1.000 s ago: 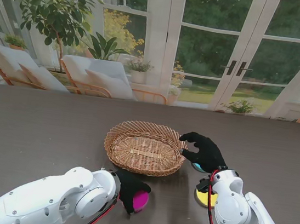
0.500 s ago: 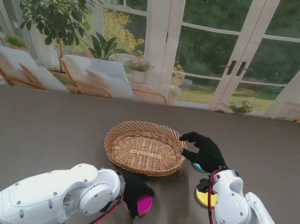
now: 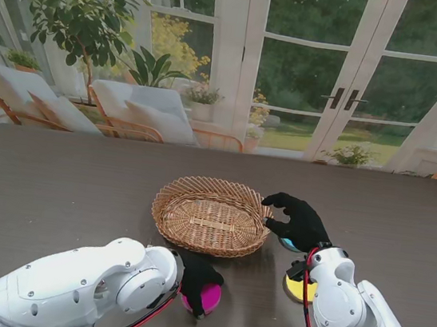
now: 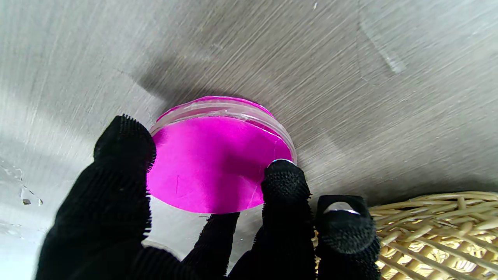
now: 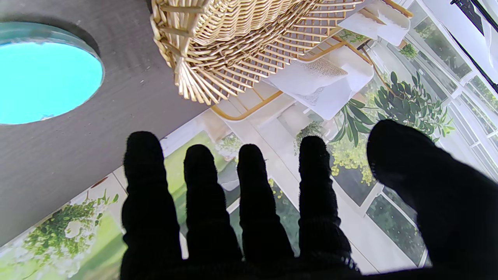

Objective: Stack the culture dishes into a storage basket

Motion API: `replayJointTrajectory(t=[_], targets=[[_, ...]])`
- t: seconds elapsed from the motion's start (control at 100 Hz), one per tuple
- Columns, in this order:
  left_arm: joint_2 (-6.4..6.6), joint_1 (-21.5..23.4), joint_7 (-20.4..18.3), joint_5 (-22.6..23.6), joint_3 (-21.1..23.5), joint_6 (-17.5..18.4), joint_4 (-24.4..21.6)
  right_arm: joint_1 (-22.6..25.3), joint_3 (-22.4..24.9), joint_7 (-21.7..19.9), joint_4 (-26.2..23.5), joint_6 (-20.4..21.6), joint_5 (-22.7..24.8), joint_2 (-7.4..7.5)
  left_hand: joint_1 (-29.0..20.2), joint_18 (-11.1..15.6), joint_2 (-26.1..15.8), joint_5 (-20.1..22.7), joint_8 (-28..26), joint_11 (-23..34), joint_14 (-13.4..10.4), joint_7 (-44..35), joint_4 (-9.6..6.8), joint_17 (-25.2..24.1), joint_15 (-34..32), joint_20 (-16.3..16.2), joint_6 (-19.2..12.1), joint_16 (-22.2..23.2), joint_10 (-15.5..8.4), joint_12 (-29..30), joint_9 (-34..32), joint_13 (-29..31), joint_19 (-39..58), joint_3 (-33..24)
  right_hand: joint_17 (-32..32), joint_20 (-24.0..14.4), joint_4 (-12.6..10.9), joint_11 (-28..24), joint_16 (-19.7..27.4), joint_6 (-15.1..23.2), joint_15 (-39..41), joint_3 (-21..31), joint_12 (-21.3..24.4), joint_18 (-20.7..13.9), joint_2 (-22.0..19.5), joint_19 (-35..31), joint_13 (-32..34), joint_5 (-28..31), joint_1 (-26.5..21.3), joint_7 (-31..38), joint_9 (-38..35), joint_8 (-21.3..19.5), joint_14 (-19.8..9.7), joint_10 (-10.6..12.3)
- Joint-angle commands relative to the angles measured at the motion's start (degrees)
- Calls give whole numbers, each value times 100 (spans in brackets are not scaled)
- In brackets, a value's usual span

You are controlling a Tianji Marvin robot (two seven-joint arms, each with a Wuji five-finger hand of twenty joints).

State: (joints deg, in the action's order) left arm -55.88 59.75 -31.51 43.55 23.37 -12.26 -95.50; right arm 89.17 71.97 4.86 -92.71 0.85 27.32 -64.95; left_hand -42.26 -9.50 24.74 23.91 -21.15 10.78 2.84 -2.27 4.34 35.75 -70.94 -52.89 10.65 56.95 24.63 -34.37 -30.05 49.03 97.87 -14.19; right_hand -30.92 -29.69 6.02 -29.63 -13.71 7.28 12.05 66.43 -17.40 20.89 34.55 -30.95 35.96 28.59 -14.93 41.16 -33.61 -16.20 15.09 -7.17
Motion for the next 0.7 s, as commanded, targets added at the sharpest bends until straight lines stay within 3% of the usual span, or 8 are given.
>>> replayJointTrajectory(t=[0.0,0.14,0.49,0.69], targets=[[-20,60,-118,8,31,46,52,29,-9,-90,-50,-9,14,-5,57,100,-149,88,-76,-322,-74,-349,-128,-11,48,-146,-220,85,-505,312,227,-149,53,-481,1384,-197,60,30,-77,5,24,-362,73,11,135,186,21,-121,-22,25,206,-75,52,-111],[-16,12,-160,-74,3,42,10,30,-11,-99,-55,-13,14,-4,68,164,-180,155,-76,-496,12,-367,-129,-40,232,-180,-237,45,-510,636,403,-260,41,-424,1384,-199,63,29,-77,8,22,-362,73,9,137,187,14,-124,-15,27,204,-73,60,-104],[-1,-44,-228,-139,-14,121,-60,29,-3,-115,-60,-33,3,-2,132,174,-232,-6,-17,-516,107,-271,-127,-52,386,-196,-331,7,-577,794,506,-329,30,-286,1402,-202,64,36,-79,2,19,-363,76,29,142,197,18,-124,-23,29,209,-70,67,-106],[-6,-39,-208,-91,-9,189,-40,23,-1,-120,-56,-34,11,-1,111,162,-270,-190,82,-500,130,-148,-138,-85,411,-208,-419,13,-498,830,511,-352,16,-214,1404,-205,66,32,-79,0,16,-360,74,25,165,200,18,-130,-30,29,207,-69,54,-109]])
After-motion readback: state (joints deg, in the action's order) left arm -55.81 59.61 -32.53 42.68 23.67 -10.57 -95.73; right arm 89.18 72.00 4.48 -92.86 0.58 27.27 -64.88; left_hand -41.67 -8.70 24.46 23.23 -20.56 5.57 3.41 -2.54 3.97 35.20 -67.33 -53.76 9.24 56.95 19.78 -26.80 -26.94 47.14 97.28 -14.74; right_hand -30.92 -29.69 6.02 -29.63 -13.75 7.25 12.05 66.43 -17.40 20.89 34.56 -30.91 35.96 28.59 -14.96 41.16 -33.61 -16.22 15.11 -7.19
